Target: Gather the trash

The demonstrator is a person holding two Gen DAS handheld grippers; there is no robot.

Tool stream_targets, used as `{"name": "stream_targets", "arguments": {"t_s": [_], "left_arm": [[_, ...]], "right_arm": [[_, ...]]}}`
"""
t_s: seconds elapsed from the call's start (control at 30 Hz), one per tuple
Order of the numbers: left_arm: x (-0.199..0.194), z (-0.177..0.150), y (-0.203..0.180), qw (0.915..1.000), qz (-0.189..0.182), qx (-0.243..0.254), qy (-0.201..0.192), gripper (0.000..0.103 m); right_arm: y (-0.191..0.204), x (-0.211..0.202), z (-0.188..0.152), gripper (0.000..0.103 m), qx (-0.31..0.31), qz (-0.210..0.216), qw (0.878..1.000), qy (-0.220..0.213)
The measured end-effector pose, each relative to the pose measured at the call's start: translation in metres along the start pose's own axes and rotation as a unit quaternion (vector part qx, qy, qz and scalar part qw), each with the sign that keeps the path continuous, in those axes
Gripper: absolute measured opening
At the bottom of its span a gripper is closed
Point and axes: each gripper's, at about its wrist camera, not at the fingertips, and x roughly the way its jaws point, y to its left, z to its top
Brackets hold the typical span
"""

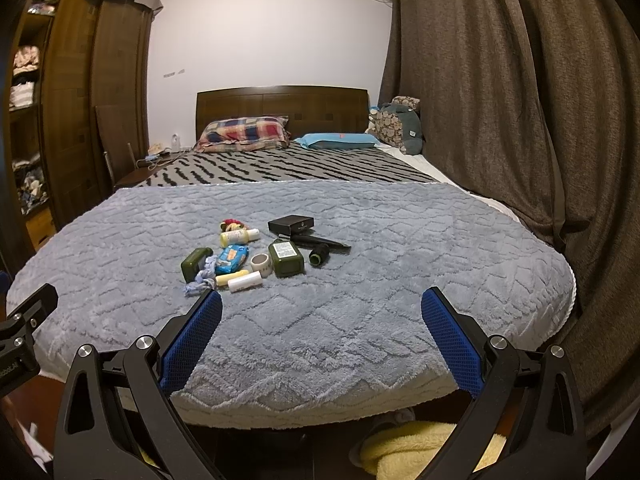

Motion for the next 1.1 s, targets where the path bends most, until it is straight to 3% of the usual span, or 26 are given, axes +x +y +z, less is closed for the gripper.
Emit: {"name": "stream_targets", "arguments": {"t_s": [0.57, 0.87, 1.0, 1.1], "left_arm": [[0.03, -0.013, -0.002, 0.9992, -0.022, 0.003, 0.033, 0.095], [0.074, -0.022, -0.004, 0.9974, -0.032, 0.014, 0.063, 0.095], [0.098, -0.026, -0.005, 0.9964, -0.034, 0.023, 0.074, 0.095], [0.122, -0.026, -0.005, 0.9949, -0.043, 0.03, 0.087, 0.095]], "right_arm": [[-0.004, 0.026, -0.014, 0.1, 0.01, 0.014, 1.0, 0.016], [0.002, 0.068, -0.027, 0.1, -0.003, 0.015, 0.999, 0.028], [-0.007, 0.101, -0.027, 0.1, 0.019, 0.019, 0.998, 0.054], [-0.007, 0.128, -0.027, 0.1, 0.026, 0.046, 0.995, 0.081]]}}
